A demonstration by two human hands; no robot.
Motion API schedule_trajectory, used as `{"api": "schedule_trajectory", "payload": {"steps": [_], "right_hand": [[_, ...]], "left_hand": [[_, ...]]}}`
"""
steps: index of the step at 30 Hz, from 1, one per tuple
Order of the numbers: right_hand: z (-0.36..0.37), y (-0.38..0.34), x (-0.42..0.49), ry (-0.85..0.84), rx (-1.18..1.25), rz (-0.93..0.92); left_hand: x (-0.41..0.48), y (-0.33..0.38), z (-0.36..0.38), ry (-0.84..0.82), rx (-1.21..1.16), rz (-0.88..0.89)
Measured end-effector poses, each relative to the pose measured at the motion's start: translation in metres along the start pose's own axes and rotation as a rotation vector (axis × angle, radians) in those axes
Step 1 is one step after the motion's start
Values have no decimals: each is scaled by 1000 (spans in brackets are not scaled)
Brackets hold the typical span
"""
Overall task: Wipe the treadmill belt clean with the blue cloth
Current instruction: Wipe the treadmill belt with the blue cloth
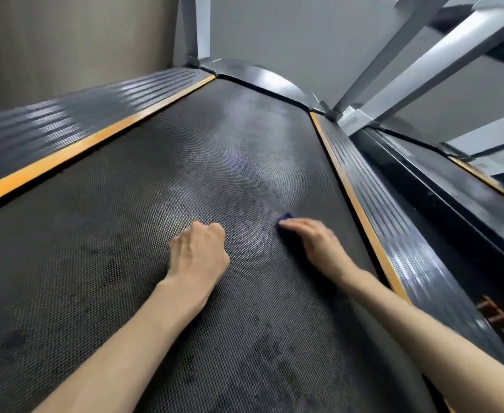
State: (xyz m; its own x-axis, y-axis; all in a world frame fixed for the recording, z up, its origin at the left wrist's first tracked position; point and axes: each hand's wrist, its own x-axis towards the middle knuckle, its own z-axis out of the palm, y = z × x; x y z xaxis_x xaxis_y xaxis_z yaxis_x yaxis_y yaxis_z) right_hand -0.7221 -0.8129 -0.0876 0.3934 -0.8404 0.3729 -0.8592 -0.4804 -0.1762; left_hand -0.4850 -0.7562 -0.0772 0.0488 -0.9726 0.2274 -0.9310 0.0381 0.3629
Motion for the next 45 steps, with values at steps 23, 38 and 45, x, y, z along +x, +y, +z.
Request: {"api": "schedule_trajectory", "payload": {"steps": [23, 38, 45], "right_hand": [[-11, 82, 13, 6, 53, 445], [-61, -49, -136, -290, 333, -173], [-19, 53, -26, 55, 138, 256]], "left_hand": [[-4, 4, -6, -31, 17, -21], [-10, 8, -10, -14, -44, -46], [-12, 4, -11, -35, -91, -86]]}}
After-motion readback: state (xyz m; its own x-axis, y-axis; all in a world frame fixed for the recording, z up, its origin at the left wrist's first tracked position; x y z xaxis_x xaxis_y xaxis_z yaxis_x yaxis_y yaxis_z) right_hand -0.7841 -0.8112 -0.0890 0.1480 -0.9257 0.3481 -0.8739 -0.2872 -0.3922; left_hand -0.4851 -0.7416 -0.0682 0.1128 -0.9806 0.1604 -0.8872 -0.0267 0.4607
